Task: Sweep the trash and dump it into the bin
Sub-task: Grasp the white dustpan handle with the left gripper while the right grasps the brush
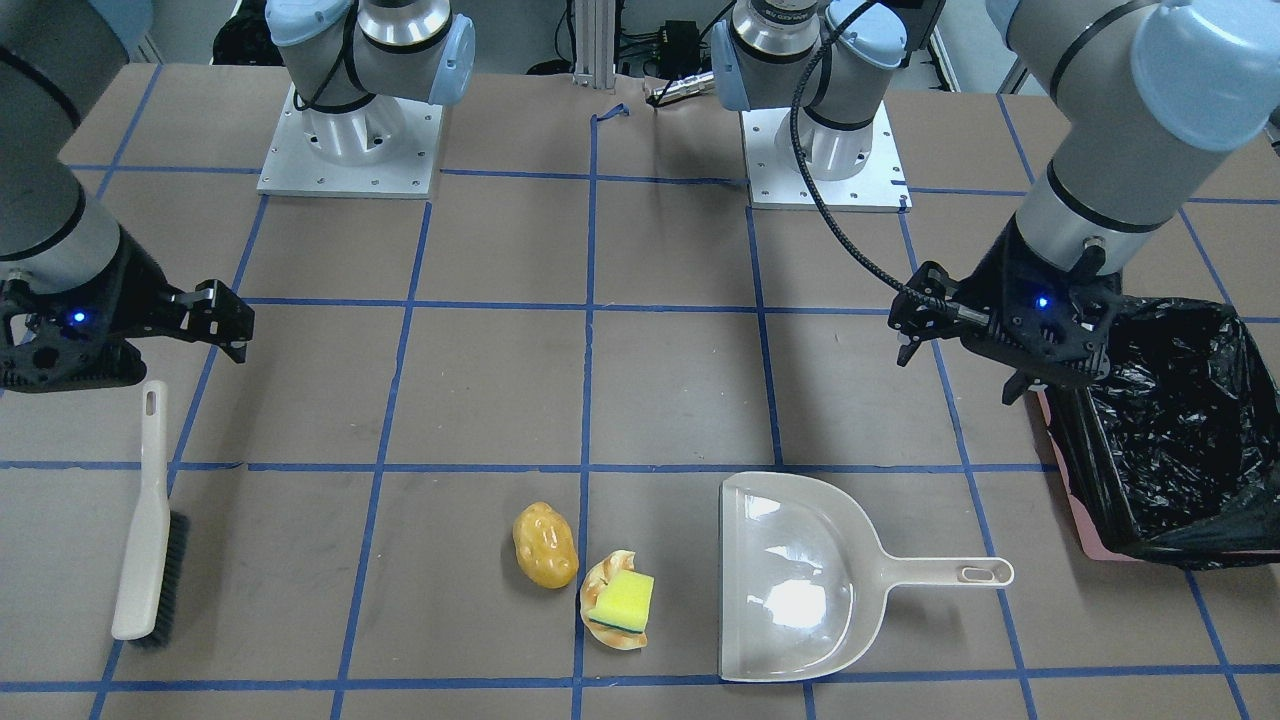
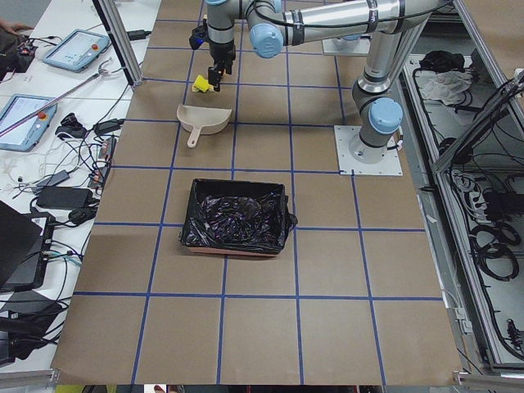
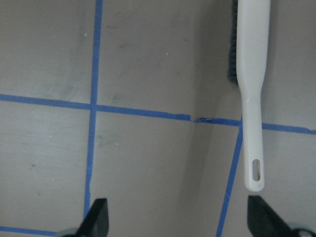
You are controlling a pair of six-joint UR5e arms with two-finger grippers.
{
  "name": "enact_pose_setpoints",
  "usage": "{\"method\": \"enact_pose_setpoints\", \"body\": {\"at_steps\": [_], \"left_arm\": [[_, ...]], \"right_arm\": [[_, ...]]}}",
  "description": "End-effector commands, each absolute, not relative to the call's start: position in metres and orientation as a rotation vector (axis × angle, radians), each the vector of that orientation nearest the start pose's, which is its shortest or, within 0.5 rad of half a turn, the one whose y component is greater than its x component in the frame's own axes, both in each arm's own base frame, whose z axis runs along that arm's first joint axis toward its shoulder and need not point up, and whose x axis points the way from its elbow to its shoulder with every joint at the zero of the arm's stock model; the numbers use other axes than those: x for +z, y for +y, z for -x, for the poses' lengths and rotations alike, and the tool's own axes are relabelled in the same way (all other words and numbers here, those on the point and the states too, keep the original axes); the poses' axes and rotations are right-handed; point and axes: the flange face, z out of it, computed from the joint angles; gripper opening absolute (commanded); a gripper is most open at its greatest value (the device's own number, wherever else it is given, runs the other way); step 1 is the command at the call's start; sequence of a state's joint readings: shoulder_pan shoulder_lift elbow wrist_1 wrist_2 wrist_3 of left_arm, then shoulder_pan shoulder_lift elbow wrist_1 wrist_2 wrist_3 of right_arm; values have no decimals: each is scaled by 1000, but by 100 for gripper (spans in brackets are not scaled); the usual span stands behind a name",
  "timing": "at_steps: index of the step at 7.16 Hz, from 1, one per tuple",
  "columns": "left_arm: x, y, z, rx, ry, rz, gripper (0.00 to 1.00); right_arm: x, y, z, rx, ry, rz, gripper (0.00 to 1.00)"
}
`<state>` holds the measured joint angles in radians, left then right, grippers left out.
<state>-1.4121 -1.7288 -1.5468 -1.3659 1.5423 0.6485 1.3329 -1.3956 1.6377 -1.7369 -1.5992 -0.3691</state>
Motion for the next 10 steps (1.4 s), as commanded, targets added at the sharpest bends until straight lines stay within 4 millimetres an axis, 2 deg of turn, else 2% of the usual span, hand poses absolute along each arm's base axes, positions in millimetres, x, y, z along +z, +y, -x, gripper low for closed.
{"method": "enact_pose_setpoints", "body": {"at_steps": [1,2,3,4,5,7,8,9,10], "left_arm": [[394,-607,35,-100,2929,-1122,100],[378,-616,32,-70,2838,-1356,100],[364,-621,28,-34,2711,-1599,100],[354,-626,20,55,2565,-1740,100],[354,-631,21,89,2479,-1783,100],[328,-648,13,149,2309,-1940,100],[316,-662,13,101,2229,-2012,100],[309,-674,12,56,2146,-2083,100],[311,-683,17,-11,2070,-2161,95]], "right_arm": [[325,-587,65,173,3112,222,100],[301,-600,74,178,3138,284,99],[282,-604,77,218,3133,291,99],[269,-596,75,269,3119,338,99],[251,-581,86,367,3140,362,96],[244,-574,90,398,3125,393,96],[243,-574,89,407,3121,393,92],[240,-575,90,413,3116,405,85],[240,-574,91,422,3124,403,71]]}}
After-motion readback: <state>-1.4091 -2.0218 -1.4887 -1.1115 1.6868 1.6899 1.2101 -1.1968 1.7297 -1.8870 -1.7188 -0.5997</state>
